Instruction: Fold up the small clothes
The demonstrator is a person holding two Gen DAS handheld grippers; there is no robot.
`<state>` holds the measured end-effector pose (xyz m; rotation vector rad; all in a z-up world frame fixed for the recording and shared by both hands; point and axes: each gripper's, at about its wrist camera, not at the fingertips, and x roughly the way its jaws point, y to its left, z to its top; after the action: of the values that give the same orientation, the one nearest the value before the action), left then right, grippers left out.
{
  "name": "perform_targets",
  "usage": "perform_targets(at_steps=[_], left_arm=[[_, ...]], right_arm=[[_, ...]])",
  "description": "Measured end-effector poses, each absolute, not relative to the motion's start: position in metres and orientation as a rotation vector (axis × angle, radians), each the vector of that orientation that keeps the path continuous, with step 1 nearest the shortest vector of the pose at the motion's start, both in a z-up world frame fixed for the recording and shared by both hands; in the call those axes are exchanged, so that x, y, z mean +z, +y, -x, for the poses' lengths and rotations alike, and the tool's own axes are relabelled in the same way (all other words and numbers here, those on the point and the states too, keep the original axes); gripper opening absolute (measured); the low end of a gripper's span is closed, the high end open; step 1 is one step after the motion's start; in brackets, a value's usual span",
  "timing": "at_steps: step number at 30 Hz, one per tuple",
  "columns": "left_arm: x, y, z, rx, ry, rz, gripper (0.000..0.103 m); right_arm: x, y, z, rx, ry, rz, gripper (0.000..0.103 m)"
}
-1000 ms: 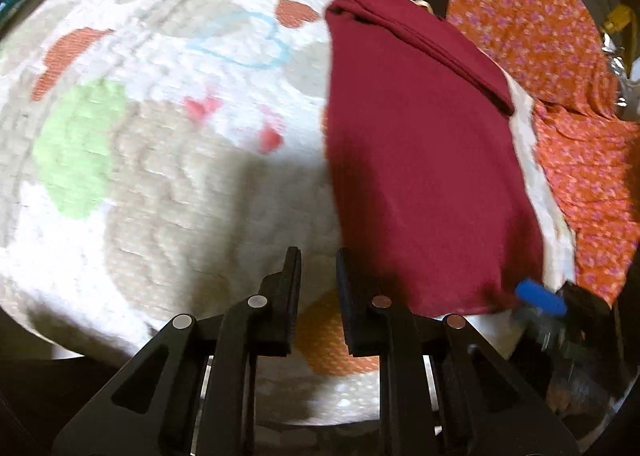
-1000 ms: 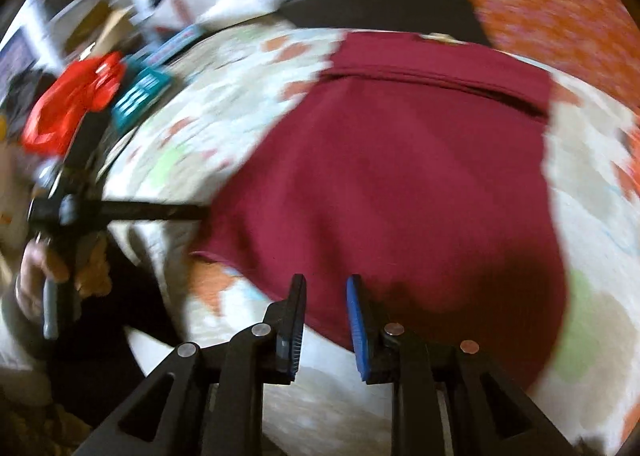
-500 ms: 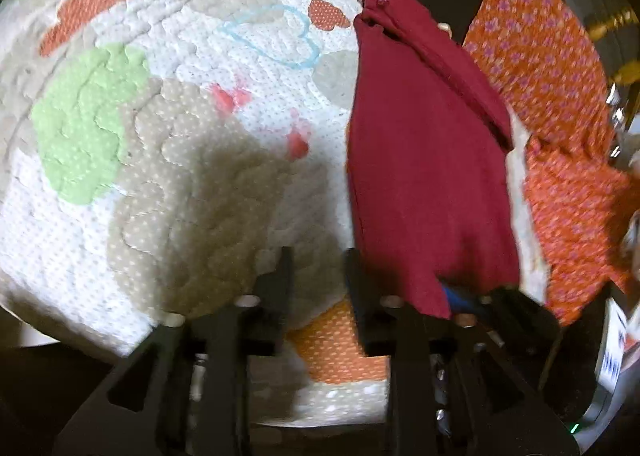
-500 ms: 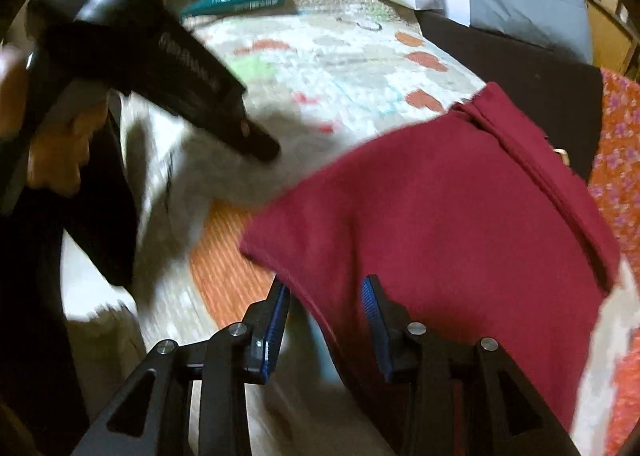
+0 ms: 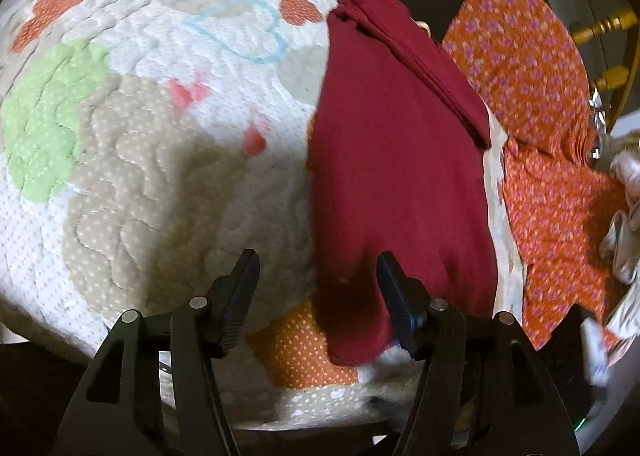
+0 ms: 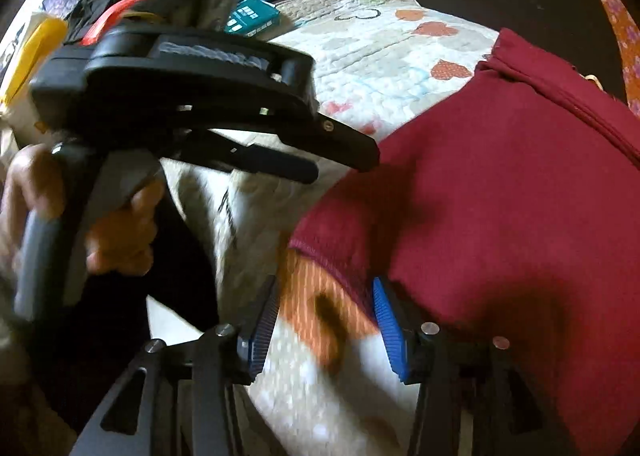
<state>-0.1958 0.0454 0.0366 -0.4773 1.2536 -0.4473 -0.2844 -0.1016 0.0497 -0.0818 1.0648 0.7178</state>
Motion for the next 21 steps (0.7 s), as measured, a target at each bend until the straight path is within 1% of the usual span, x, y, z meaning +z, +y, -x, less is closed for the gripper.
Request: perform_targets(at_steps=[4, 8, 9, 13, 16, 21], left_arm=[[0.035, 0.034, 0.199, -0.491, 1.273, 0.452, 0.061], [0.034, 0.025, 0.199, -0.515, 1.290, 0.434, 0.061], [0.033, 0.021, 0.200, -0.524, 1.296, 0.421, 0.061], [0.032, 0.001, 0.204, -0.536, 1.312, 0.319, 0.061], [0.031, -0.005, 0.206, -0.527, 1.306, 0.274, 0.061], [0.027, -0.002, 0.204, -0.517, 1.310, 0.284, 0.061]], right_arm=[[0.069, -0.177, 0.293, 0.600, 1.075, -0.109, 0.046], [0.086, -0.267, 0.304, 0.340, 1.075, -0.263, 0.046], [0.087, -0.296, 0.309, 0.247, 1.091, -0.307, 0.047], [0.080, -0.356, 0.316, 0.051, 1.158, -0.427, 0.047], [0.070, -0.370, 0.318, 0.010, 1.190, -0.469, 0.047], [0.043, -0.368, 0.318, 0.015, 1.243, -0.545, 0.047]])
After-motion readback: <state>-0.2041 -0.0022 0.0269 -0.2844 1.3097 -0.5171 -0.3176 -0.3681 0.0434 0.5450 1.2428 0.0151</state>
